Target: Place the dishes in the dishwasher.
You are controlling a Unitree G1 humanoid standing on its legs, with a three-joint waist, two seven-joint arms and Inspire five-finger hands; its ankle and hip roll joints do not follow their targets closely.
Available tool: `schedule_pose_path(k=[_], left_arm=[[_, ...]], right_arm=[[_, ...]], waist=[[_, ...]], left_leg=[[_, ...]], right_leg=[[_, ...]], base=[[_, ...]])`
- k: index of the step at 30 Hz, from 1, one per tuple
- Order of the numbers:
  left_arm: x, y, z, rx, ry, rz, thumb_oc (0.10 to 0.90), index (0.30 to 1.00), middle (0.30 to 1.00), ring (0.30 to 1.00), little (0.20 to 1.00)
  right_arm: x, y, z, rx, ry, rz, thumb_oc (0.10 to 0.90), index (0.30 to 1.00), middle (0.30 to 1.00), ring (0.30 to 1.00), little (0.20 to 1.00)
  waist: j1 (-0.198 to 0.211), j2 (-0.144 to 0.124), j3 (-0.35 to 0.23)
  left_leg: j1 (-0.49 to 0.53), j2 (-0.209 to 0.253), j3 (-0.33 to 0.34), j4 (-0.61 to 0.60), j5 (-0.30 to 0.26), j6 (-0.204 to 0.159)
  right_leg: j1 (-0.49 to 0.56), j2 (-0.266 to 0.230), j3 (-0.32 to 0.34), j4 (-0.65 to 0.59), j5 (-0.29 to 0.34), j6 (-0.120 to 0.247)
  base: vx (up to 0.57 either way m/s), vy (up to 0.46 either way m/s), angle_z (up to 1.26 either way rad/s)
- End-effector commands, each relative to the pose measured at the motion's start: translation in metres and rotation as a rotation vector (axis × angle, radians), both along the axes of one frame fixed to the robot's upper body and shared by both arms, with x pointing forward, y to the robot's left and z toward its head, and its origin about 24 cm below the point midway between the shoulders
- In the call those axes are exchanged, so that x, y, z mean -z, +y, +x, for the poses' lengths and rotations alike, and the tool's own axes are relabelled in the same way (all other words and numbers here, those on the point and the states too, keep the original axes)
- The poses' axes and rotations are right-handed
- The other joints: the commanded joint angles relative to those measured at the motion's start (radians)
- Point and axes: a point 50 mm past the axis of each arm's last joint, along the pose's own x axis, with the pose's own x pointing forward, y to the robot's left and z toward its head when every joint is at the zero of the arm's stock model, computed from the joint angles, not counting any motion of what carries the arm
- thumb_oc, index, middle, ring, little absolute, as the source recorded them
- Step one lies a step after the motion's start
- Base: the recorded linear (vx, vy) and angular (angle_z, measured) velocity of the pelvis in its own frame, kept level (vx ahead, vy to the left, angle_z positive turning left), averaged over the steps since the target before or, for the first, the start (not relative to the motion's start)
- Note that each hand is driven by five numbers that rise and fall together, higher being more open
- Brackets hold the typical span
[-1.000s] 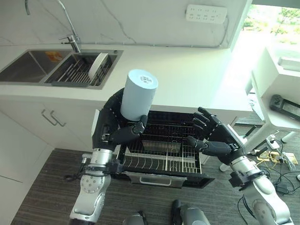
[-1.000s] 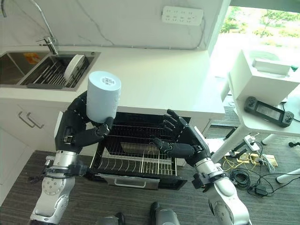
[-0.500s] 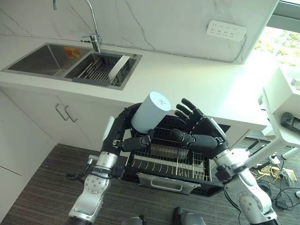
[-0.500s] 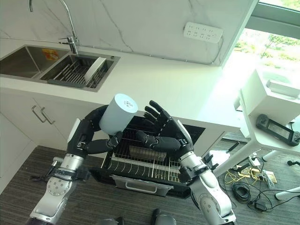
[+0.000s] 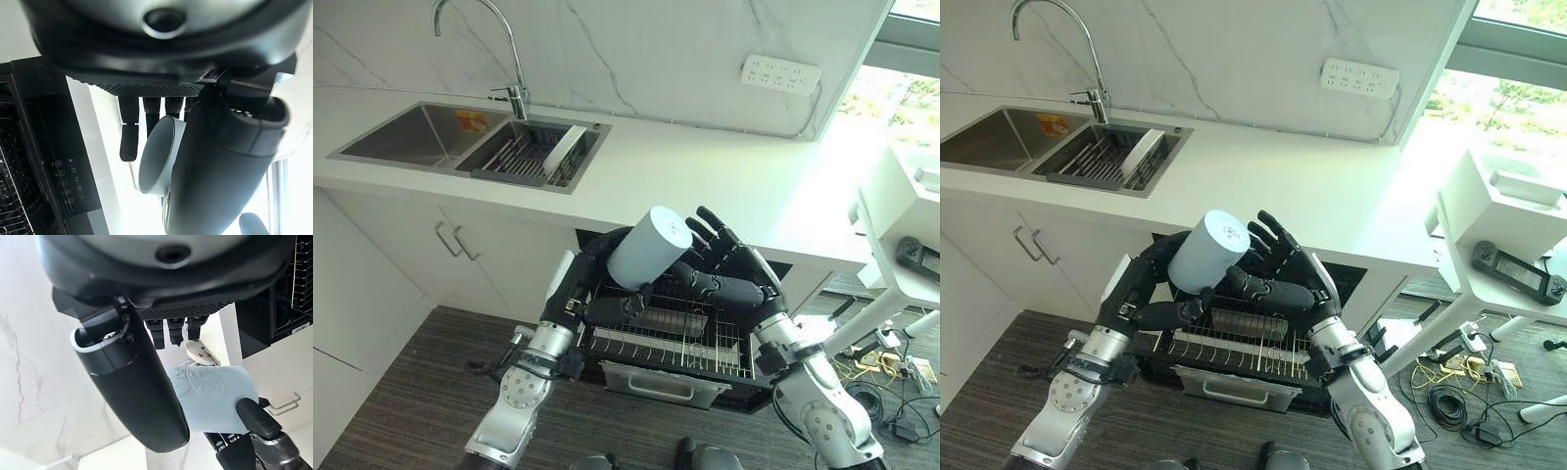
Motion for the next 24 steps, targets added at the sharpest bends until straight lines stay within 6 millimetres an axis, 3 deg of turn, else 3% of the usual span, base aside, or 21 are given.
schedule_pose_path(k=[1, 24], left_arm=[[-0.062, -0.019, 0.005, 0.100, -0.330, -0.046, 0.400, 0.300, 0.300, 0.300, 0.300], [-0.061, -0.035, 0.004, 0.166, -0.308, -0.043, 0.400, 0.300, 0.300, 0.300, 0.300]], right_arm=[[-0.046, 0.002, 0.010, 0.012, -0.224, 0.155, 0.800, 0.900, 0.900, 0.900, 0.900], [-0.052, 0.022, 0.006, -0.078, -0.227, 0.172, 0.800, 0.900, 0.900, 0.900, 0.900]], waist=[[0.018, -0.003, -0.042], [0.014, -0.001, -0.037]], left_leg=[[0.104, 0.015, -0.039, -0.029, -0.208, 0.011], [0.117, -0.004, -0.061, -0.029, -0.216, 0.019]], right_leg=[[0.016, -0.035, -0.024, -0.021, -0.047, 0.132], [-0.005, -0.054, -0.036, -0.021, -0.019, 0.139]], base=[[0.00, 0.000, 0.00], [0.00, 0.002, 0.00]])
